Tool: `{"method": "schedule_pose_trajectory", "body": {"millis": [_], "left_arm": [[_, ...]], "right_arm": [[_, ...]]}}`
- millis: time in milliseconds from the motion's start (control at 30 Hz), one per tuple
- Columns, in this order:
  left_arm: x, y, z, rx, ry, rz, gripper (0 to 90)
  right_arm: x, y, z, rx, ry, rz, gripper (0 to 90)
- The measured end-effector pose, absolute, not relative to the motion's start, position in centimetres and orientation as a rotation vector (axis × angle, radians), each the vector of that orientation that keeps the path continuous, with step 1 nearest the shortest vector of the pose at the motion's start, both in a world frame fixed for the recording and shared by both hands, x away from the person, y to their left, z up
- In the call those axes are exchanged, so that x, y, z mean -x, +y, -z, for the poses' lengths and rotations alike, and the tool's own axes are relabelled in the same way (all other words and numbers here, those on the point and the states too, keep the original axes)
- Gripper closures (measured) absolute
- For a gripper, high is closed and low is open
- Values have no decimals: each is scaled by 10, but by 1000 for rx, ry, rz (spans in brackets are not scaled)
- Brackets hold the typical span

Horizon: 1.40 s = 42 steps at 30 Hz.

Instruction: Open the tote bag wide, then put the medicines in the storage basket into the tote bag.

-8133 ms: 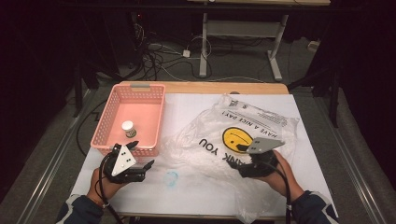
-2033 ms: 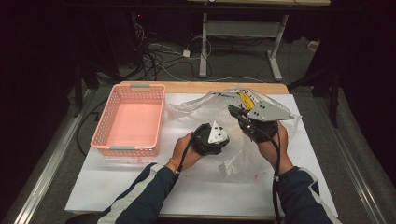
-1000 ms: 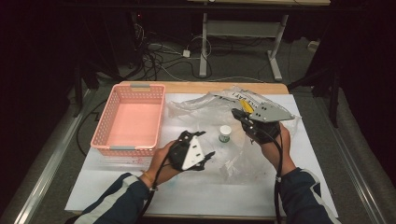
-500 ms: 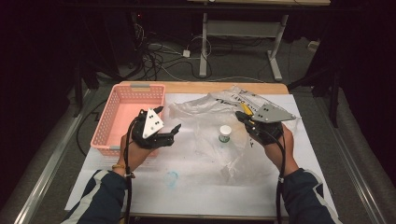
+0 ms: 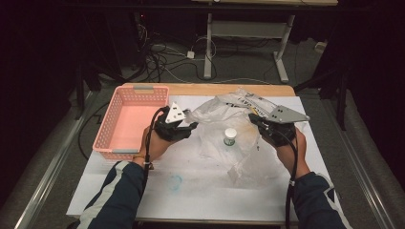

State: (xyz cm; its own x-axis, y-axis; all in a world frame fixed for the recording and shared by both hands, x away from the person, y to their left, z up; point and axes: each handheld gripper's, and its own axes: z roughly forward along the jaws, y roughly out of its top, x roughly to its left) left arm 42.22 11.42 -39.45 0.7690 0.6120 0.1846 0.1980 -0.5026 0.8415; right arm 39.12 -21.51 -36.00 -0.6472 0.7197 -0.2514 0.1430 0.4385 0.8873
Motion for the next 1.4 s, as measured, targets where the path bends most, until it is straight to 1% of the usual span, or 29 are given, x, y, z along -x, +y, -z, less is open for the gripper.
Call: {"method": "schedule_pose_trajectory", "body": {"millis": [100,167,200,300,400,467,500,533,633,833,900,1067,1200,1267,1400], "left_arm": [[-420,110,395,-2077,555,-588,664],[-417,110,395,-2065,546,-589,740],[-416,110,395,-2061,536,-579,770],[-415,111,395,-2066,535,-578,813],[-415,113,396,-2059,543,-572,827],[-415,115,396,-2053,543,-564,835],[-415,115,396,-2051,543,-559,835],[-414,115,396,-2047,543,-560,836],[-414,116,395,-2044,537,-557,837],[-413,118,394,-2045,533,-551,838],[-413,118,394,-2044,536,-554,837],[-410,117,395,-2056,534,-563,837],[-409,116,397,-2063,534,-568,837],[-409,116,398,-2064,537,-566,837],[-409,115,398,-2068,537,-577,837]], "right_arm": [[-392,-211,364,-716,2085,-1183,900],[-392,-209,366,-709,2092,-1177,869],[-392,-208,367,-705,2093,-1172,863],[-392,-205,369,-705,2097,-1169,858],[-391,-203,370,-698,2102,-1163,867],[-391,-204,370,-697,2101,-1166,857],[-391,-204,370,-703,2096,-1167,833],[-392,-205,370,-706,2088,-1169,788],[-391,-206,367,-713,2078,-1184,750],[-383,-207,358,-720,2025,-1232,503],[-379,-207,355,-702,2026,-1257,459],[-354,-209,339,-651,1977,-1332,356],[-325,-217,330,-604,1974,-1370,298],[-313,-221,333,-596,2003,-1387,280],[-294,-221,356,-576,2111,-1329,220]]}}
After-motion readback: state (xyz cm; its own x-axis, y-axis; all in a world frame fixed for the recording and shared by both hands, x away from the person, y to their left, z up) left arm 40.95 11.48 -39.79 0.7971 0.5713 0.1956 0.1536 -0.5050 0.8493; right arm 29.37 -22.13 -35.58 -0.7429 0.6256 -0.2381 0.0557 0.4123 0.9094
